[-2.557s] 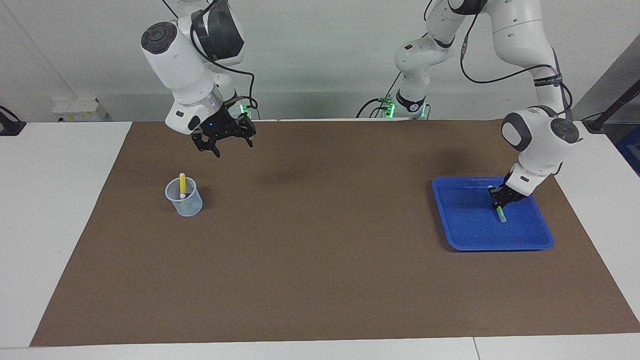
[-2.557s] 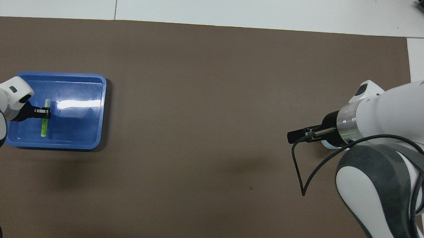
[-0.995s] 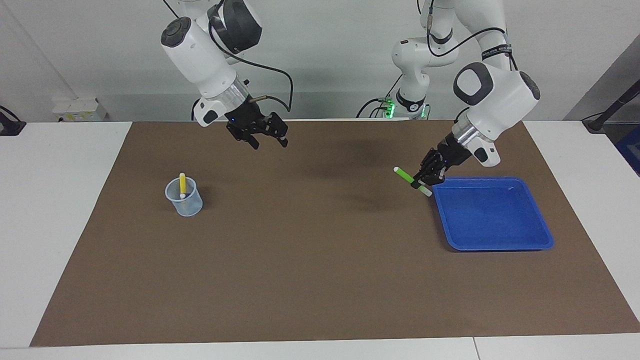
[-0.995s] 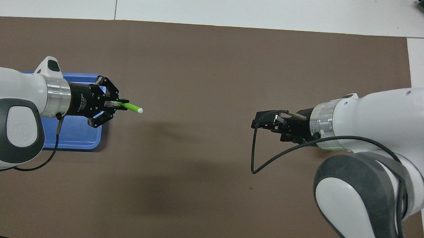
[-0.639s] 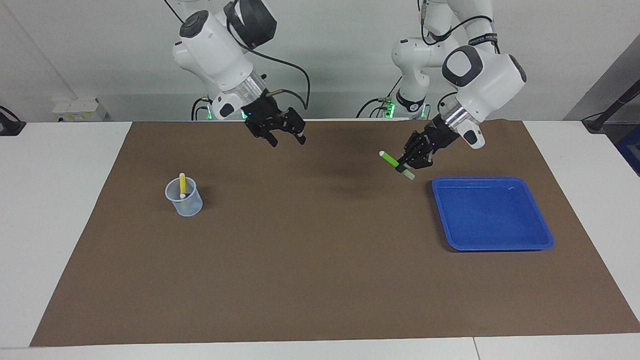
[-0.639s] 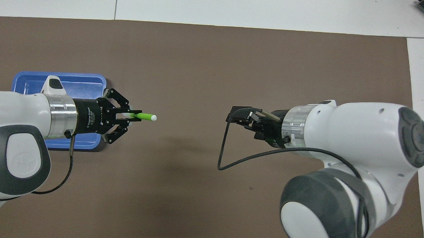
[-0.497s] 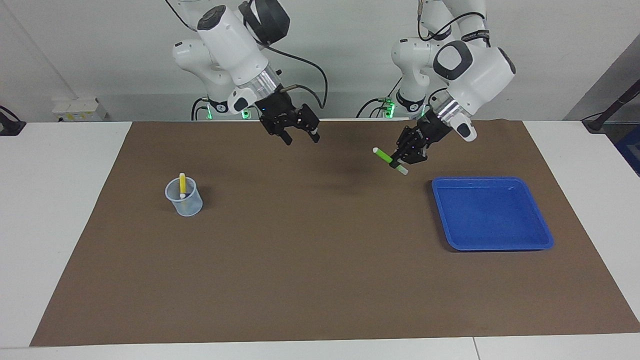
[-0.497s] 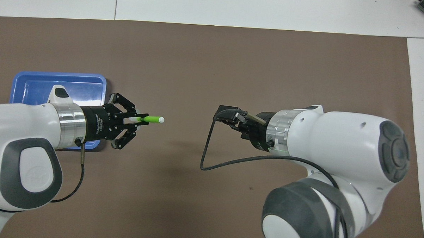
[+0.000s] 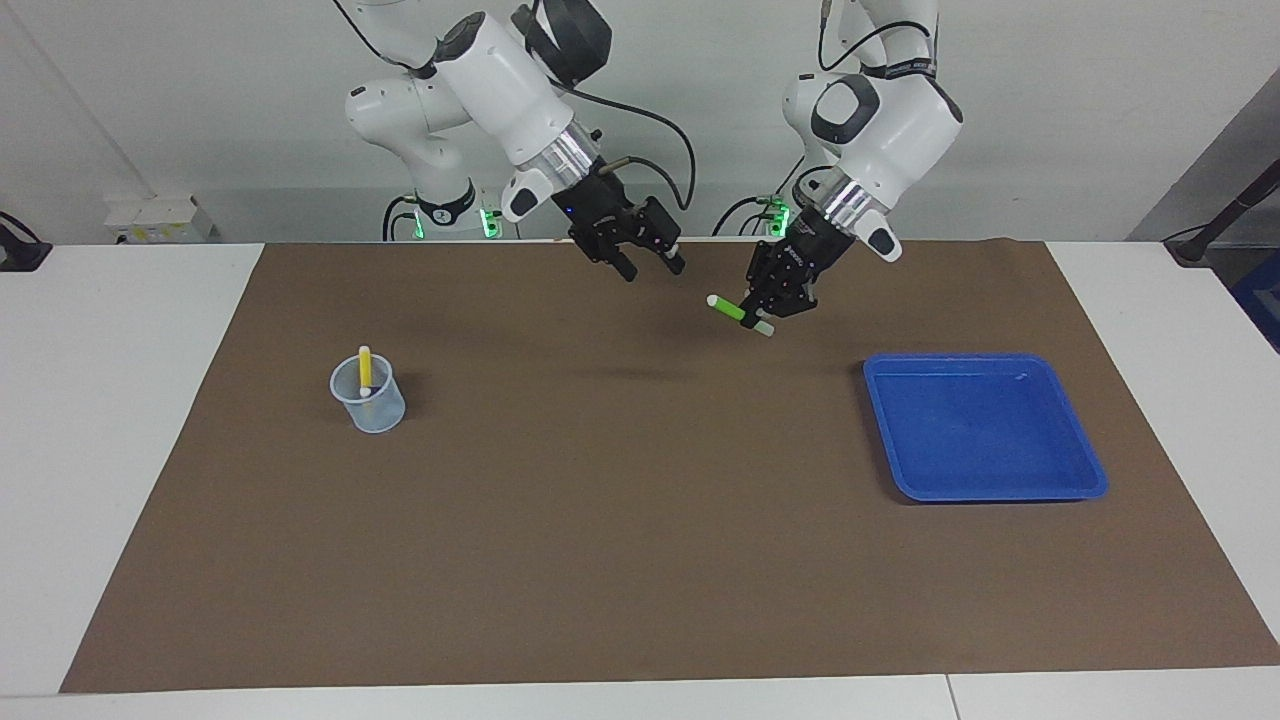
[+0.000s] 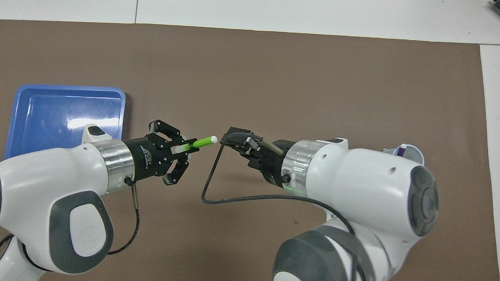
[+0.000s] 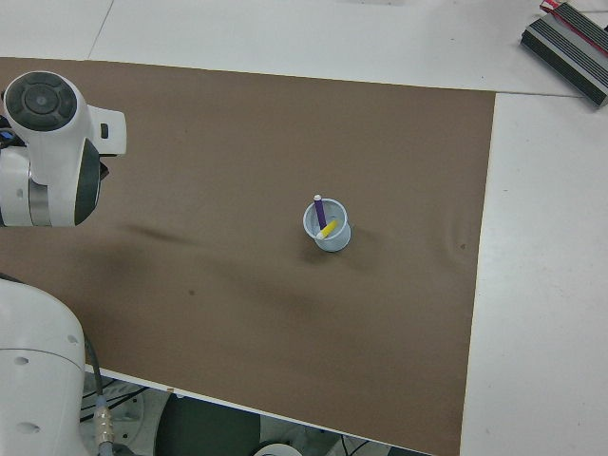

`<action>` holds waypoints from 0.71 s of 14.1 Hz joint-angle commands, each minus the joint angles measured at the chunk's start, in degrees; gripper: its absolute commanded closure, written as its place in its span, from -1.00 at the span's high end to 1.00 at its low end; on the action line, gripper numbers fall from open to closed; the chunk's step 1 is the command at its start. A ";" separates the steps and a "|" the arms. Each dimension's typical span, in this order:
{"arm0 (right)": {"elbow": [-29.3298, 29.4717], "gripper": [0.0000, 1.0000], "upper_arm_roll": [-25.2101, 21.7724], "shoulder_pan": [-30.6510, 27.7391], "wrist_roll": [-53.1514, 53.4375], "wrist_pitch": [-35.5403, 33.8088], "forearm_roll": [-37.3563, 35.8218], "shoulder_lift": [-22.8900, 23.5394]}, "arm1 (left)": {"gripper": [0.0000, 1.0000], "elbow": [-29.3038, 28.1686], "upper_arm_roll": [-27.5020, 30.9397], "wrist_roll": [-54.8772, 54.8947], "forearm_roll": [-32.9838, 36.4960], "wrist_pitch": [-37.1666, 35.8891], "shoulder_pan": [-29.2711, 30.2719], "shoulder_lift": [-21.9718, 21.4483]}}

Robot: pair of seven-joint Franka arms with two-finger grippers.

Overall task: Transfer and insert pens with both arms
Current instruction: 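Grasp the green pen tip with the right gripper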

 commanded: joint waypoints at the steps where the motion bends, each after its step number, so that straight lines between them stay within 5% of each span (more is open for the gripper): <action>1: 0.48 0.77 0.00 2.88 4.43 7.28 0.95 3.69 | -1.00 -2.58 0.83 -3.07 -1.22 3.61 -3.55 -1.90; 7: 0.66 0.74 -0.09 2.63 -2.78 8.70 0.95 6.42 | -1.00 -2.58 0.75 -3.42 -1.22 3.52 -3.64 -1.99; 10: 0.57 0.50 0.00 3.15 -1.29 7.13 1.04 5.90 | -1.00 -2.66 0.75 -3.51 -1.22 3.43 -3.64 -2.34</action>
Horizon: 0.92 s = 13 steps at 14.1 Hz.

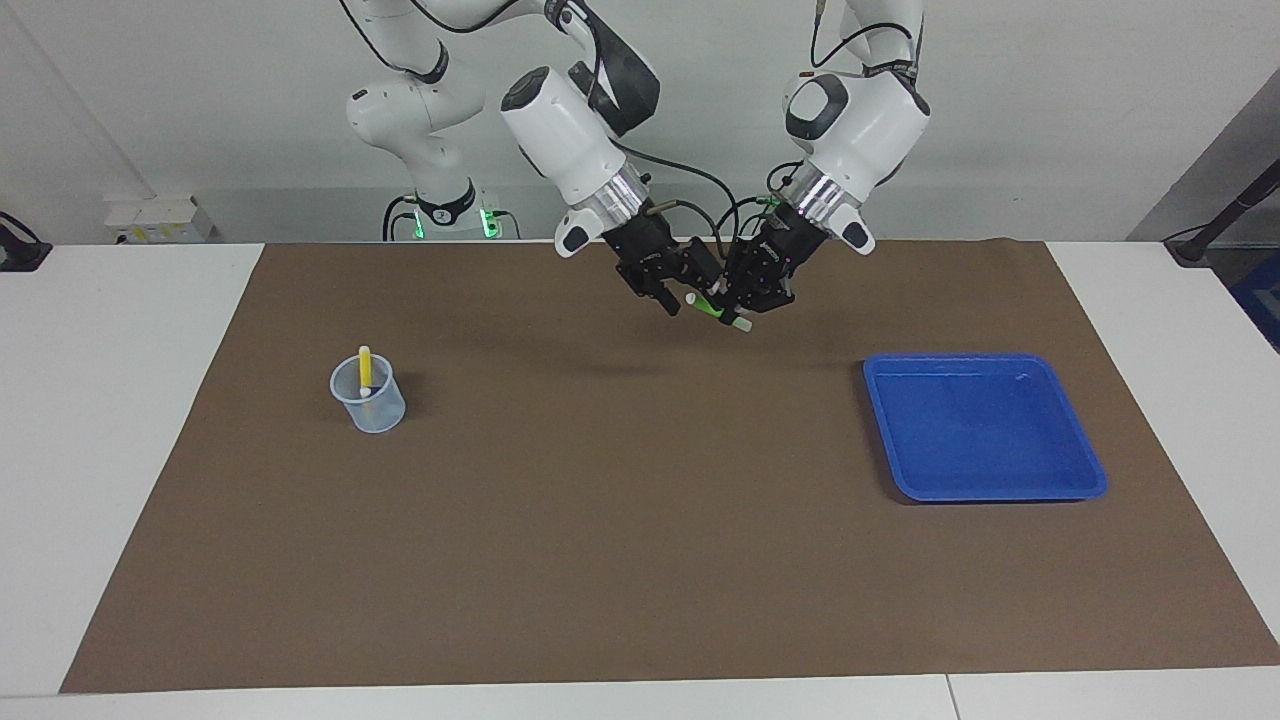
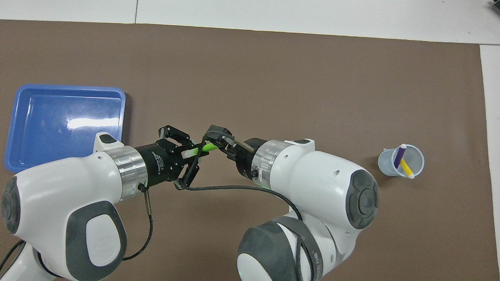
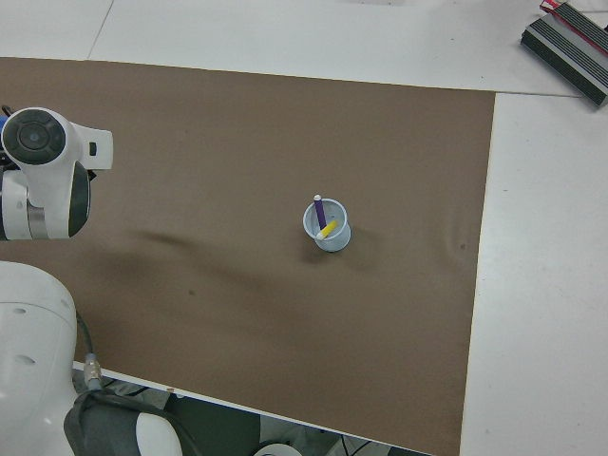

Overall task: Transfer and insert pens with both arms
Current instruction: 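Grasp the green pen tip with the right gripper, then pull the green pen away with the right gripper while the left gripper opens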

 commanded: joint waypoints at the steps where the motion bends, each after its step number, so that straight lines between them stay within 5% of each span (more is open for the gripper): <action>1: 0.39 0.41 0.34 -0.30 -0.36 -2.22 1.04 -0.46 | -1.00 -1.85 0.53 -0.70 -1.11 0.86 -1.04 -2.14; 5: 0.48 -0.09 0.34 -0.39 0.61 -2.75 1.04 -0.82 | -1.00 -1.76 0.53 -0.70 -1.11 0.69 -1.04 -2.23; 9: 0.66 -0.98 0.08 -1.27 0.78 -4.42 1.22 -1.69 | -1.00 -1.85 0.44 -0.70 -1.11 0.69 -1.04 -2.49; 13: 0.66 -1.00 -0.01 -1.97 0.78 -4.33 2.88 -1.87 | -1.00 -1.85 0.53 -1.23 -1.11 0.51 -1.57 -2.67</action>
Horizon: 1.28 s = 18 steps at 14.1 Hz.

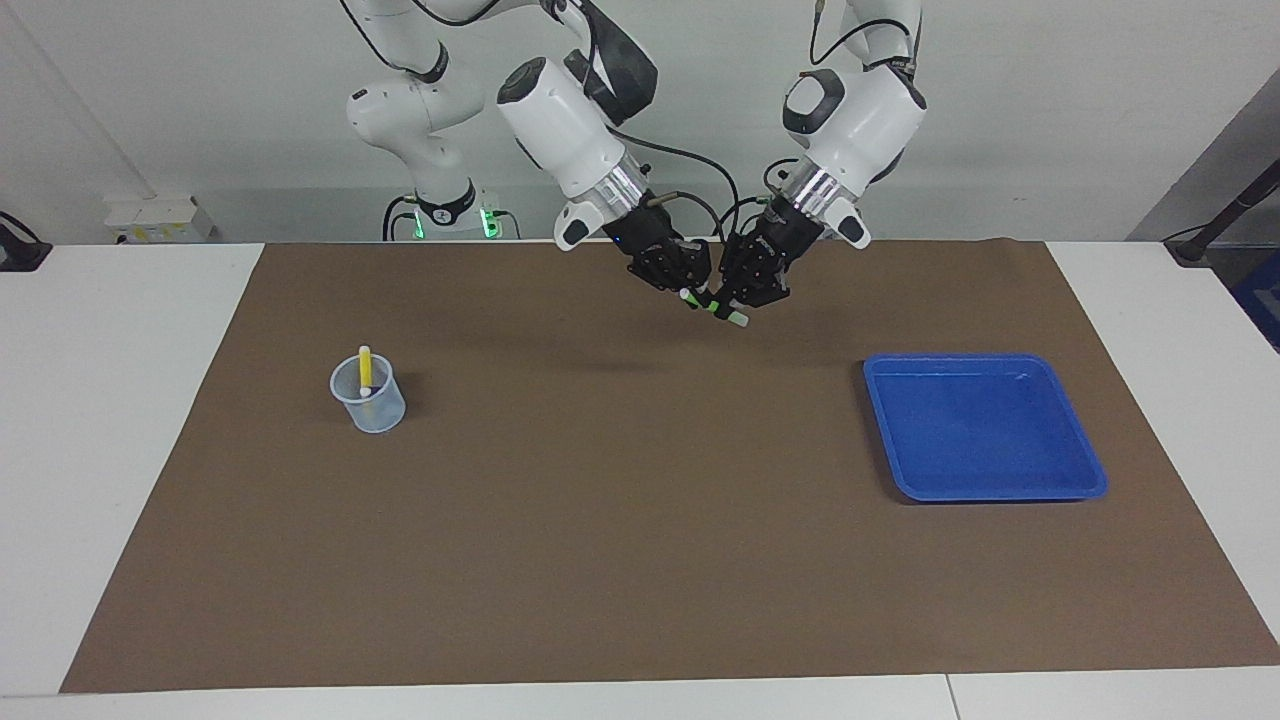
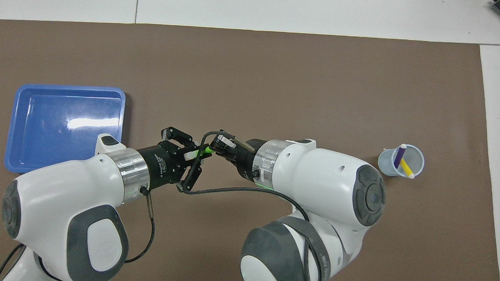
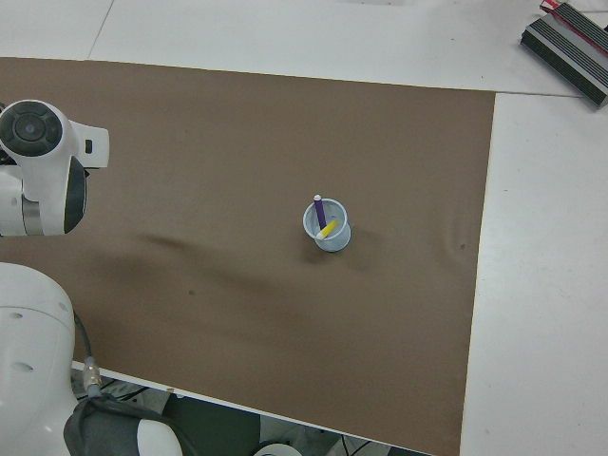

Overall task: Transfer and insert pens with both arms
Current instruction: 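Pull the green pen away with the right gripper while the left gripper opens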

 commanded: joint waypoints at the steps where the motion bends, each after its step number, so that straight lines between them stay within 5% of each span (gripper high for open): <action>1: -0.33 -1.00 -0.03 -1.41 0.16 -0.49 2.26 -1.05 | -1.00 -1.77 0.71 -0.96 -1.06 0.34 -0.97 -2.10; 2: -0.25 -1.00 -0.12 -1.41 0.16 -0.49 2.87 -1.14 | -1.00 -1.77 0.71 -0.96 -1.06 0.34 -0.97 -2.10; 4: -0.33 -1.00 -0.12 -1.93 0.16 -0.49 3.41 -1.31 | -0.13 -1.86 0.71 -1.75 -1.06 0.78 -0.97 -2.27; 7: -0.33 -1.00 -0.21 -2.02 -0.63 -1.19 3.32 -1.49 | -0.09 -2.30 0.71 -1.49 -1.06 0.87 -0.80 -3.15; 11: -0.33 -1.00 -0.65 -5.97 -12.29 -10.39 1.57 -2.45 | -0.09 -2.83 0.80 2.97 -0.97 0.08 -0.36 -3.77; 18: -0.33 -1.00 -0.65 -16.33 -33.55 -31.57 -18.27 -5.79 | -0.10 -4.94 0.97 35.55 0.08 -17.38 12.18 -7.37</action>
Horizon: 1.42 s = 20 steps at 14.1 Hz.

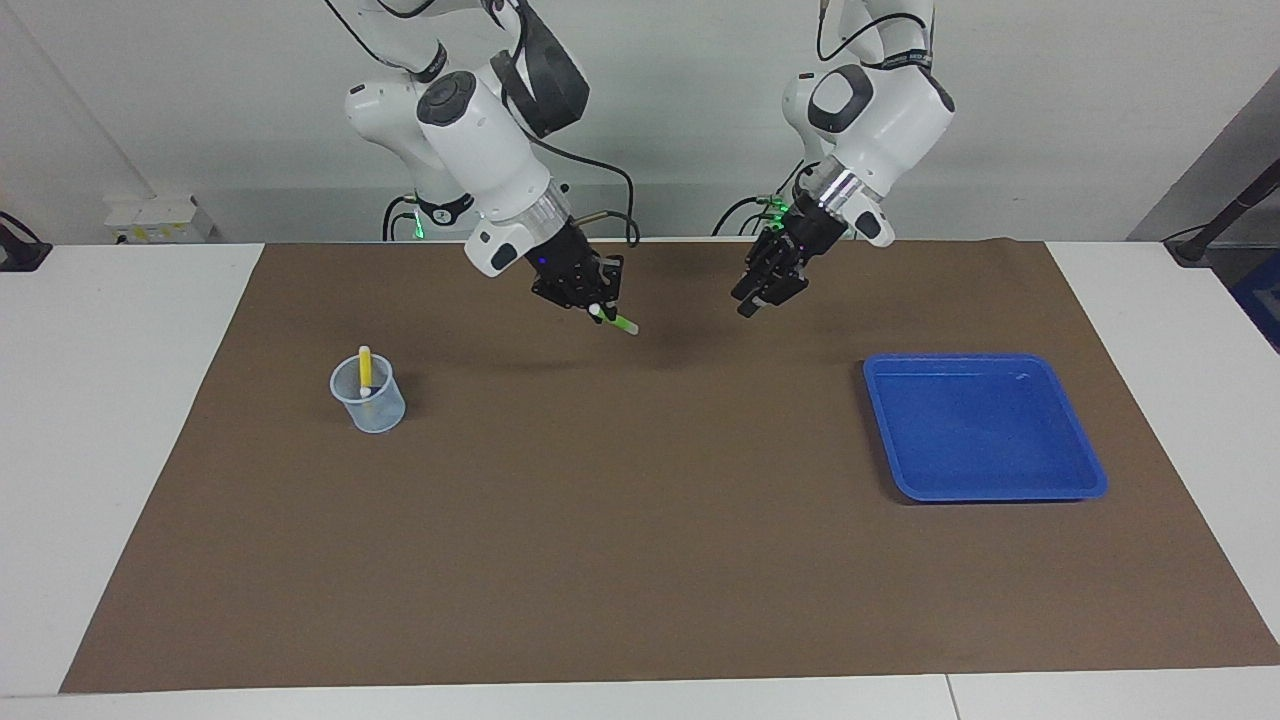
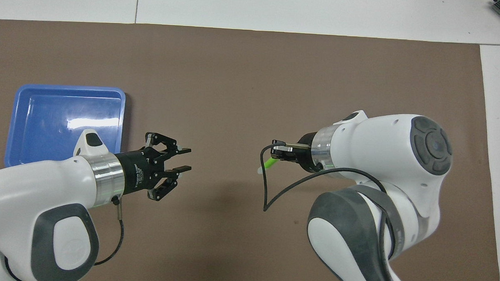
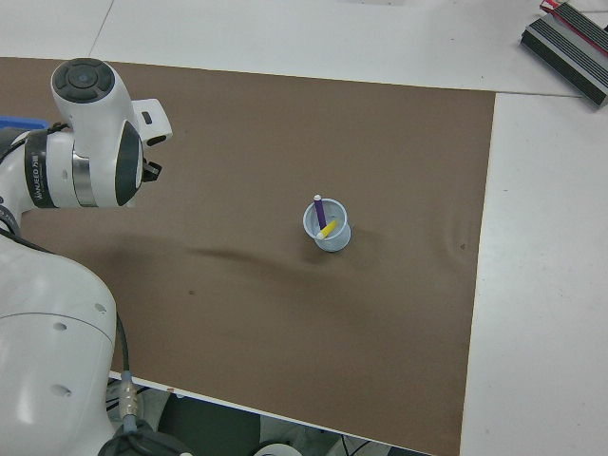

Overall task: Transfer and insert pens with both arms
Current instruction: 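Carry the green pen to the clear cup while the left gripper withdraws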

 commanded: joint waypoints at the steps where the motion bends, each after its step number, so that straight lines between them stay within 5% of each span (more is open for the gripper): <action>1: -0.48 -1.00 0.30 -6.05 -12.59 -6.94 -6.30 -2.13 | -0.10 -1.72 0.13 13.69 1.61 -9.92 7.33 -3.48; 5: -0.30 -1.00 0.30 -13.44 -35.18 -11.62 -17.18 -2.48 | -0.10 -1.20 0.13 33.03 16.54 -20.84 14.46 -4.18; 10: -1.18 -1.00 0.39 -20.38 -57.97 -7.07 -26.01 -2.14 | 0.02 -0.23 0.39 56.06 27.97 -27.09 21.76 -4.53; 11: -1.88 -1.00 0.47 -21.27 -59.04 -6.27 -26.01 -2.22 | 0.10 0.38 0.39 60.02 29.47 -27.45 23.17 -4.36; 12: -2.84 -1.00 0.47 -21.54 -58.97 -6.18 -25.92 -2.40 | 0.43 1.08 0.31 63.28 31.40 -27.62 24.23 -4.10; 13: -3.55 -1.00 0.47 -21.62 -58.71 -6.09 -25.92 -2.49 | 0.99 1.78 0.31 66.36 34.03 -27.63 24.76 -3.75; 18: -7.42 -1.00 0.39 -23.21 -59.14 -2.22 -25.57 -2.93 | 1.00 7.58 0.39 74.74 39.76 -28.58 28.89 -0.50; 20: -7.34 -0.42 0.39 -23.73 -59.23 -2.22 -25.57 -2.93 | 1.00 10.39 0.39 74.92 41.61 -30.00 28.89 1.08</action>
